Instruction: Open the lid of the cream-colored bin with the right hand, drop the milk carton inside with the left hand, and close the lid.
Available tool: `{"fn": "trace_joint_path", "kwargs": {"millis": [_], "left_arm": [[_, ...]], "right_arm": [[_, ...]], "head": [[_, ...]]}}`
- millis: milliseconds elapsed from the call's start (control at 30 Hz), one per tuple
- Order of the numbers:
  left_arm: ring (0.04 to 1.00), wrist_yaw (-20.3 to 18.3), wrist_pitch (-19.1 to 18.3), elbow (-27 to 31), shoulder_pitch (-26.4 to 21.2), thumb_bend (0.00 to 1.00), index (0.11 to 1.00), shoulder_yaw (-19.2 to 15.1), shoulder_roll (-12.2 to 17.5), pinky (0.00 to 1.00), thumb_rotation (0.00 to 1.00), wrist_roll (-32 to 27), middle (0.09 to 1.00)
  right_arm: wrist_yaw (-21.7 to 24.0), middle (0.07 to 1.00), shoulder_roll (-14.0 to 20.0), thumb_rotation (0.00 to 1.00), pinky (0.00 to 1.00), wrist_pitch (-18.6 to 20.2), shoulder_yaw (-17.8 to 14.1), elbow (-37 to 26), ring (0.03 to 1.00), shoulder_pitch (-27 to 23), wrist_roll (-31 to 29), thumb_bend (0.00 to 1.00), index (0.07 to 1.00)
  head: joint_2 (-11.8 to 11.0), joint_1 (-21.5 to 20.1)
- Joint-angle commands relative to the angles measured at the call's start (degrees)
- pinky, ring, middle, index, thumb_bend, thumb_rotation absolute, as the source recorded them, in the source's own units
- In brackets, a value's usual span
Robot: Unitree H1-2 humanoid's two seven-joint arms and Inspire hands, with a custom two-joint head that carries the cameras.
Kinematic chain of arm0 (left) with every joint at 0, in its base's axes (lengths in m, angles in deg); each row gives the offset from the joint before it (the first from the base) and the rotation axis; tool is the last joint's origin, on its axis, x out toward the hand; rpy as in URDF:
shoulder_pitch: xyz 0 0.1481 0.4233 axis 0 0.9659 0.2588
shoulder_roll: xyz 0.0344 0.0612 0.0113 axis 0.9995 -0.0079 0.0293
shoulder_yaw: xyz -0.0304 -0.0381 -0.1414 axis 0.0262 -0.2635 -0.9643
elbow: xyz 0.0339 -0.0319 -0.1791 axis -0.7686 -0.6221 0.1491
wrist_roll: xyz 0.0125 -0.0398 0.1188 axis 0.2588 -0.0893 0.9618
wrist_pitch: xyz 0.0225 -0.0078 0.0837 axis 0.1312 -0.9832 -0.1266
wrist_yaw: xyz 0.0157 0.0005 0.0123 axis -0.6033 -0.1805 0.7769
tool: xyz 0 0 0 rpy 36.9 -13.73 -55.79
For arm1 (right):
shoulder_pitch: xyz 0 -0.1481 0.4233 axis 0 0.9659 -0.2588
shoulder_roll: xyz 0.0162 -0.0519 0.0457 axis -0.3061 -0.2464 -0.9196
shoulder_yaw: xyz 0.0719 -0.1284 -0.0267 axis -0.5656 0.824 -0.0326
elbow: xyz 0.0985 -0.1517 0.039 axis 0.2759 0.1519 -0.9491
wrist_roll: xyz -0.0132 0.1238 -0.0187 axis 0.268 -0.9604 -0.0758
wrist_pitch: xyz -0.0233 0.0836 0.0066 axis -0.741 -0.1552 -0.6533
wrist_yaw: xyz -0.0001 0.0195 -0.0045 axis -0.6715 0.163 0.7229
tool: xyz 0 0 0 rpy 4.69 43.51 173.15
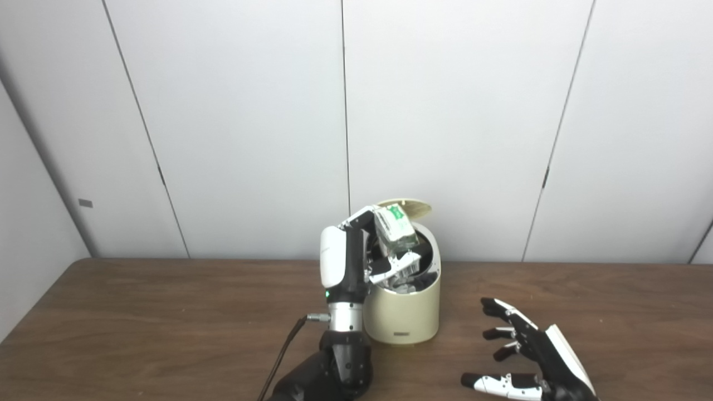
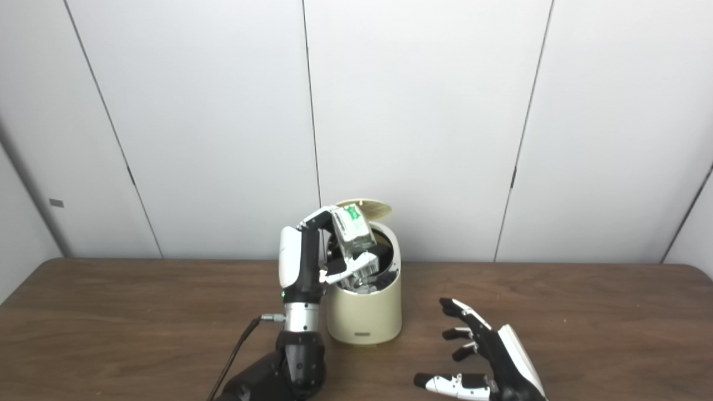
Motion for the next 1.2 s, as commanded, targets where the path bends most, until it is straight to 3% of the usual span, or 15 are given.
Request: {"fn": "trace_joint_path", "kwargs": {"millis": [0, 367, 667, 900, 1167], "left_arm": [[0.477, -3.43, -1.04, -1.63, -1.11, 0.53, 0.493, -0.99, 0.03, 0.46, 0.00, -1.06, 0.480], [0.513, -8.84, -1.04, -4.13, -0.36, 0.52, 0.484, -2.92, 0.65, 0.47, 0.00, 0.40, 0.495], [0.467, -3.11, -1.04, -5.26, 0.17, 0.52, 0.481, -1.73, 0.85, 0.43, 0.00, 3.05, 0.494], [0.449, 1.83, -1.04, -6.67, 0.10, 0.51, 0.477, -2.68, -0.14, 0.40, 0.00, 3.41, 0.503], [0.443, 4.79, -1.04, -8.31, 0.05, 0.50, 0.489, -2.99, -0.92, 0.38, 0.00, 4.48, 0.498]], "right_arm": [[-0.44, 0.855, 0.17, 0.16, 0.54, -0.78, -0.31, -2.62, 0.719, -1.11, 0.17, 0.63, 0.851], [-0.02, 0.851, 0.21, 0.16, 0.53, -0.08, -0.31, -2.99, 0.713, -1.36, -0.21, 0.63, 0.843], [0.31, 0.850, 0.25, 0.17, 0.54, -0.11, -0.24, -3.25, 0.718, -0.97, -0.50, 0.64, 0.838], [0.24, 0.848, 0.21, 0.17, 0.54, -0.43, -0.32, -3.18, 0.719, -0.75, -0.76, 0.65, 0.834], [0.50, 0.849, 0.59, 0.18, 0.55, -0.77, -0.38, -3.24, 0.727, -0.79, -1.12, 0.65, 0.830]], "head": [[0.06, -0.01], [0.23, 0.48], [0.38, 0.39], [0.67, 0.44], [0.83, 0.65]]}}
